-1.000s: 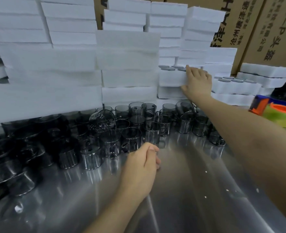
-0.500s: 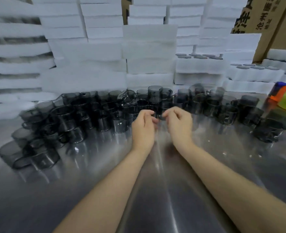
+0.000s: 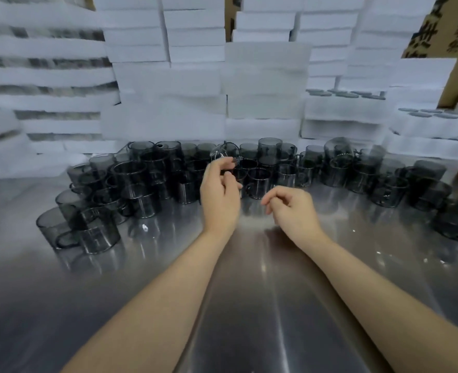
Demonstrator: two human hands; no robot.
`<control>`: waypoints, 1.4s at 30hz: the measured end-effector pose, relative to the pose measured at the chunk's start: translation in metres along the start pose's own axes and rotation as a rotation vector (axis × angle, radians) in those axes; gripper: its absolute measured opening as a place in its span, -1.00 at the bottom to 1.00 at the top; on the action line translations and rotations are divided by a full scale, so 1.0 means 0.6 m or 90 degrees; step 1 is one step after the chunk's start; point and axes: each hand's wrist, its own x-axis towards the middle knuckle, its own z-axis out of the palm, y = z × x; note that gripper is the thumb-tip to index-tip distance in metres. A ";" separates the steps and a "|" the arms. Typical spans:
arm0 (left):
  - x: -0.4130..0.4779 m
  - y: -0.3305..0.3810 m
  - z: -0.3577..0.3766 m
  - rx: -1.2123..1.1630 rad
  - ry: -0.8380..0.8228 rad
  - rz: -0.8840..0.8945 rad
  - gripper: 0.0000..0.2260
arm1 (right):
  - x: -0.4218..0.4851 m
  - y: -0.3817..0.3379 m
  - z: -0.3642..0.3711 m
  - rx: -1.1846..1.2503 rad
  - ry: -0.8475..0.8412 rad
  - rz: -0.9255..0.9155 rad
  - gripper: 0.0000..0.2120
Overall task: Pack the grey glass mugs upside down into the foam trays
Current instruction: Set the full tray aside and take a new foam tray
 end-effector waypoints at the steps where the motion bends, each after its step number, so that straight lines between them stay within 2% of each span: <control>1: 0.008 0.007 -0.002 -0.020 0.044 -0.014 -0.73 | 0.000 0.001 0.001 0.000 -0.010 -0.006 -0.58; 3: 0.030 0.019 -0.011 -0.055 0.123 -0.081 -0.68 | 0.002 0.002 0.003 -0.001 -0.019 -0.004 -0.57; 5: 0.052 0.028 -0.023 -0.063 0.136 -0.158 -0.61 | 0.006 0.004 0.003 0.003 -0.017 0.002 -0.57; 8: 0.080 0.045 -0.039 -0.083 0.091 -0.223 -0.54 | 0.012 0.010 0.004 0.020 -0.005 0.023 -0.58; 12: 0.118 0.070 -0.058 -0.185 0.035 -0.260 -0.60 | 0.014 0.013 0.003 0.040 0.005 0.044 -0.61; 16: 0.149 0.073 -0.085 -0.212 -0.010 -0.288 -0.33 | 0.014 0.012 0.004 0.045 0.001 0.047 -0.61; 18: 0.155 0.067 -0.101 -0.121 -0.008 -0.273 -0.32 | 0.016 0.012 0.005 0.052 -0.001 0.052 -0.62; 20: 0.162 0.060 -0.118 0.052 -0.019 -0.223 -0.39 | 0.017 0.014 0.005 0.053 -0.003 0.055 -0.61; 23: 0.180 0.058 -0.146 0.336 0.003 -0.048 -0.52 | 0.019 0.018 0.005 0.057 -0.005 0.060 -0.62; 25: 0.189 0.056 -0.162 0.485 -0.025 0.074 -0.41 | 0.020 0.021 0.005 0.061 -0.007 0.063 -0.62; 27: 0.192 0.050 -0.169 0.580 -0.105 0.085 -0.25 | 0.020 0.023 0.005 0.059 -0.011 0.065 -0.61; 29: 0.190 0.039 -0.169 0.630 -0.148 0.070 -0.19 | 0.020 0.025 0.005 0.057 -0.016 0.067 -0.61; 33: 0.187 0.036 -0.162 0.666 -0.099 0.089 -0.23 | 0.020 0.024 0.005 0.052 -0.020 0.069 -0.60; 39: 0.181 0.048 -0.154 0.653 -0.049 0.065 -0.59 | 0.021 0.024 0.006 0.045 -0.027 0.070 -0.61; 42: 0.180 0.060 -0.161 0.617 -0.015 0.055 -0.71 | 0.020 0.023 0.005 0.042 -0.027 0.065 -0.61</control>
